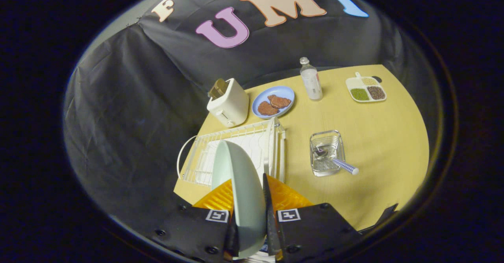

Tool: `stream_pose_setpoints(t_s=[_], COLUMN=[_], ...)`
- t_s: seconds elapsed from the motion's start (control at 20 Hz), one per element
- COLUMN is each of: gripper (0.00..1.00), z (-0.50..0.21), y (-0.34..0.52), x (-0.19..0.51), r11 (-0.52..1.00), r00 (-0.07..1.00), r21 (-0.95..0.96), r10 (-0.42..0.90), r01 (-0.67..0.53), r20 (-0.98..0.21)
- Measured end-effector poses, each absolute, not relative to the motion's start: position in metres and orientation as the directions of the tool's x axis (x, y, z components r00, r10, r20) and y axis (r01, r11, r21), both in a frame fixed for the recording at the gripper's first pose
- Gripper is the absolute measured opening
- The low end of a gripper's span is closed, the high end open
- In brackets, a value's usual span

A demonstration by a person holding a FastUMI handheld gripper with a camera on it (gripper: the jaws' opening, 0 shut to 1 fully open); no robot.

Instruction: Take the plate from the dish rack, then take the spoon from the basket and place it into the plate.

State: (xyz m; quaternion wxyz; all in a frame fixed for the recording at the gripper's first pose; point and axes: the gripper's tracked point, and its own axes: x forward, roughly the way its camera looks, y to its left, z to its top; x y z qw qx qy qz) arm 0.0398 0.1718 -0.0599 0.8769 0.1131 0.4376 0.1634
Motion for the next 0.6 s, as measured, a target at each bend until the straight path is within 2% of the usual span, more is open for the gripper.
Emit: stream_pose_setpoints(t_s=[0.35, 0.6], gripper=[0.31, 0.31], z=[-0.093, -0.148], y=[0.098, 0.030], x=[0.001, -0.019], r11=[0.886, 0.873], r00=[0.603, 0.615], r21=[0.449, 0.487], r10=[0.424, 0.377], r01=[-0.121, 0.012], r20=[-0.676, -0.692])
